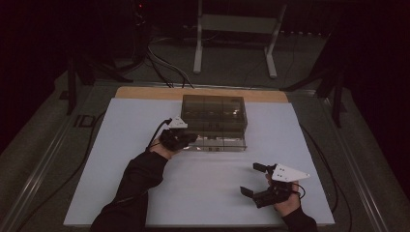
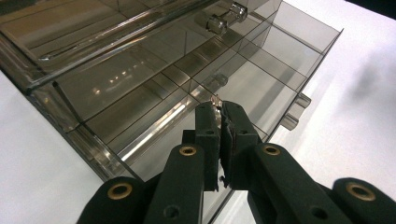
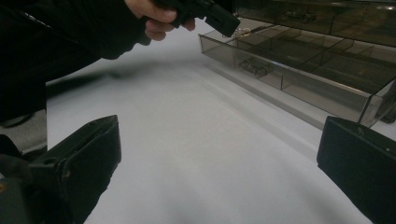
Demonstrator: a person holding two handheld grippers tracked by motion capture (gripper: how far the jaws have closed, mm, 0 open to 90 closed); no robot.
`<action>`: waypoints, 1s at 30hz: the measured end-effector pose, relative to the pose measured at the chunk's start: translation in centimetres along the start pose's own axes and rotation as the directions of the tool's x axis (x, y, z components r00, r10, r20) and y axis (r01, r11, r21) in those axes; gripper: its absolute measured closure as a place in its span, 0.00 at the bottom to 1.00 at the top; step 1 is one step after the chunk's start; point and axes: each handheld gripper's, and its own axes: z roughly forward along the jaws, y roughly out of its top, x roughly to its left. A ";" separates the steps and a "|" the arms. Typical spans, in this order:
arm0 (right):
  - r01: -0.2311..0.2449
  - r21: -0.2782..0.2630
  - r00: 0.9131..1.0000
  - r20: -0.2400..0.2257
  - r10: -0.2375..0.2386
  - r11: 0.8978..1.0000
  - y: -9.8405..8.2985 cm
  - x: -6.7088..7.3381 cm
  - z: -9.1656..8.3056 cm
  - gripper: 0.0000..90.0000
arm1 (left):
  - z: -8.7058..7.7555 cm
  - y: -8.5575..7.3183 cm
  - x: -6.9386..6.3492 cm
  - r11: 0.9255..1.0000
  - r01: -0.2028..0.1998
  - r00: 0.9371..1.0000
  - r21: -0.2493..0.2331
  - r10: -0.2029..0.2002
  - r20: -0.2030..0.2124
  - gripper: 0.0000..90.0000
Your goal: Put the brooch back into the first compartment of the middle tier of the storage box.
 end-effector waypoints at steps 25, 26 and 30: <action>-0.001 -0.002 1.000 -0.003 0.001 1.000 0.0 0.0 -0.1 0.00 | -0.1 0.9 -0.4 1.000 0.007 1.000 0.004 -0.007 -0.030 0.91; -0.003 -0.003 1.000 -0.004 0.003 1.000 0.0 0.0 -0.1 0.00 | -0.1 1.0 -0.4 1.000 0.008 1.000 0.004 -0.008 -0.030 0.89; 0.000 -0.002 1.000 -0.005 0.000 1.000 0.0 0.0 -0.1 0.00 | -0.3 1.2 -0.9 1.000 -0.005 1.000 -0.005 0.005 -0.022 0.72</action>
